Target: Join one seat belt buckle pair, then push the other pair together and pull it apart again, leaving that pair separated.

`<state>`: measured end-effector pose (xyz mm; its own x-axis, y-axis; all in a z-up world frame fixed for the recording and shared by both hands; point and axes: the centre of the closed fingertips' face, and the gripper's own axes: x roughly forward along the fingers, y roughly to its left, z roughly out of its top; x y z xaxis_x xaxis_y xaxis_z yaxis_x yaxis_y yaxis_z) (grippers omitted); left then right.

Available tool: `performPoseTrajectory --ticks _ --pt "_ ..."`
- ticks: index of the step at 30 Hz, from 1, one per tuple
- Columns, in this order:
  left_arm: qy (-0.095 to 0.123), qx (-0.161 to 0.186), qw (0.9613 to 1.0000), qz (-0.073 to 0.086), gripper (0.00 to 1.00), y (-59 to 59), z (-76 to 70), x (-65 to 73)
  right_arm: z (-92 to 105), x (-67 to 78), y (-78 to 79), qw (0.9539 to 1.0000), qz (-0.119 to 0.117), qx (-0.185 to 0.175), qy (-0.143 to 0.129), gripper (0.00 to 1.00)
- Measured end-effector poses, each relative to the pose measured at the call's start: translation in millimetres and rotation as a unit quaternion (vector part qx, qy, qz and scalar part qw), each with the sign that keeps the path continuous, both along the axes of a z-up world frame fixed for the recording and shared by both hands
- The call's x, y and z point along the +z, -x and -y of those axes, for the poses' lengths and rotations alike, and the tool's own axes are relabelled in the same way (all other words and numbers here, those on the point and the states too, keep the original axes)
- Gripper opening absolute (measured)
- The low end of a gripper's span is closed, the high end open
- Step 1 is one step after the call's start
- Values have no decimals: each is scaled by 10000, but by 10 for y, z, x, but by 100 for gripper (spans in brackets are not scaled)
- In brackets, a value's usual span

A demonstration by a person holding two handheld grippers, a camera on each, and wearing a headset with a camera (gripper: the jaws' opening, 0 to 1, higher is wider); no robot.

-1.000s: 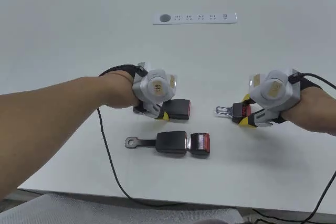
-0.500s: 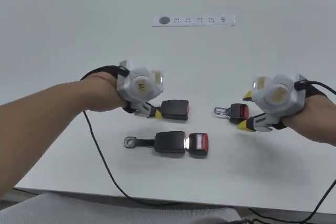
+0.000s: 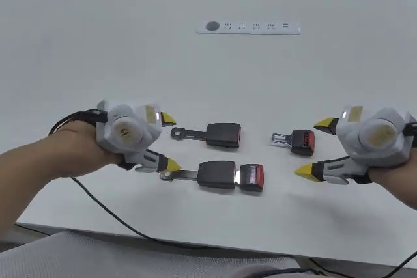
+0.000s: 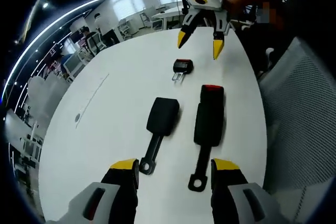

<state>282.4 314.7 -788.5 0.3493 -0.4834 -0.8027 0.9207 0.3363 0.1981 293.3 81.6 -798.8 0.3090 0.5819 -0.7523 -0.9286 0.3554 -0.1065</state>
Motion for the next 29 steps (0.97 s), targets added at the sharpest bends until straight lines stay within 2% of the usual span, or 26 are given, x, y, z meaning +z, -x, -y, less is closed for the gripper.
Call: performPoseTrajectory --ticks 2,5,7,13,16,20,24,29 --pt "21 69 10000 7 59 58 -60 22 20 11 51 10000 14 -42 -21 65" --pt "174 387 9991 10 61 122 -176 65 45 13 93 9998 -2 -170 -106 70" --pt "247 592 9979 15 63 153 -248 78 52 3 144 9987 -111 -398 -296 73" --pt "317 905 9954 -7 72 270 -442 53 63 -20 266 9973 -151 -574 -432 79" --pt "482 1266 9908 1 76 284 -597 58 97 -29 310 9970 -176 -599 -452 81" --pt "613 1491 9869 22 84 335 -722 66 185 -30 336 9962 -167 -703 -479 84" --pt "826 1675 9824 26 89 382 -777 101 240 -37 378 9948 -177 -828 -562 91" --pt "1096 1802 9775 16 100 445 -786 116 270 -33 401 9926 -148 -997 -678 100"
